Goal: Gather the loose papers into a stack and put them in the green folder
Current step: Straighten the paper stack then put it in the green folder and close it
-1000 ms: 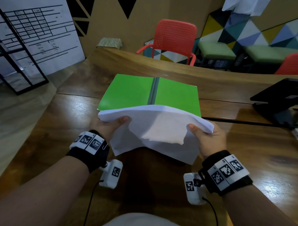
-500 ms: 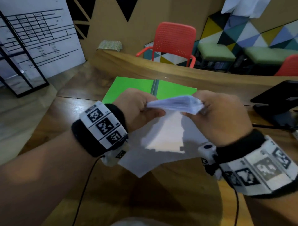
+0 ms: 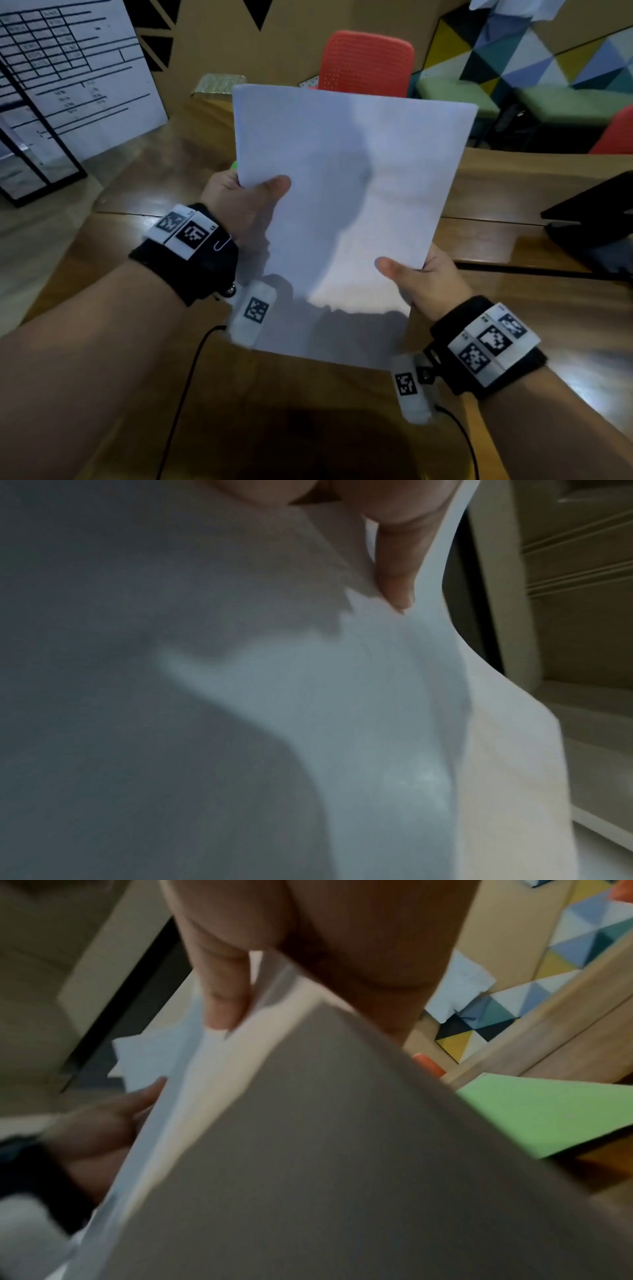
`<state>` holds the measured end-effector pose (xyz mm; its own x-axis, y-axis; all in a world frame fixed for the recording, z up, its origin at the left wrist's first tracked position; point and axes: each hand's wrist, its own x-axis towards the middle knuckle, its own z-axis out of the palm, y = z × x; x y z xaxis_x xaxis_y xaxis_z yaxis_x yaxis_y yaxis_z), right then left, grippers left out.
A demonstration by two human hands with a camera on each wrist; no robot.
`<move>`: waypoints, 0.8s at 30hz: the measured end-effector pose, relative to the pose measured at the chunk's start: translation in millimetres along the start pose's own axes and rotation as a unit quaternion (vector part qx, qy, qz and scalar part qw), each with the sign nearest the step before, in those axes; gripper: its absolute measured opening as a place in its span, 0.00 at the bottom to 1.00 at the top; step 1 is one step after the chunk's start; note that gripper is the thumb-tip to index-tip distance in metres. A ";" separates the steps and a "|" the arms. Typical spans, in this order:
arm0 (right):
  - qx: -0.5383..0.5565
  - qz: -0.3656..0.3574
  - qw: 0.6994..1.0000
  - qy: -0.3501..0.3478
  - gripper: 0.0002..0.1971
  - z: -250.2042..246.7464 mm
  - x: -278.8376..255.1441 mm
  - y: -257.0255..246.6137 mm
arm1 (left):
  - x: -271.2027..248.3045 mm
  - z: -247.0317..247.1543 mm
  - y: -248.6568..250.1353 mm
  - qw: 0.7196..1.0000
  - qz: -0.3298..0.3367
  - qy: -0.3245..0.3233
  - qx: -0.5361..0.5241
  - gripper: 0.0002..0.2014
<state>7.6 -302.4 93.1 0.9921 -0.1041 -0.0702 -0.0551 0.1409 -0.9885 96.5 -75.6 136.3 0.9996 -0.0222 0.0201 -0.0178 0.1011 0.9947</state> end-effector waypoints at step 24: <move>-0.097 0.108 0.974 0.173 0.15 -38.0 97.0 50.2 | 137.8 -86.0 -124.4 0.692 -0.356 -0.023 0.627 0.85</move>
<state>96.8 -342.8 31.6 0.8589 -0.4237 -0.2878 -0.3126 0.0117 -0.9498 238.5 -5.7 6.7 0.7643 0.3432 -0.5460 0.4433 -0.8945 0.0584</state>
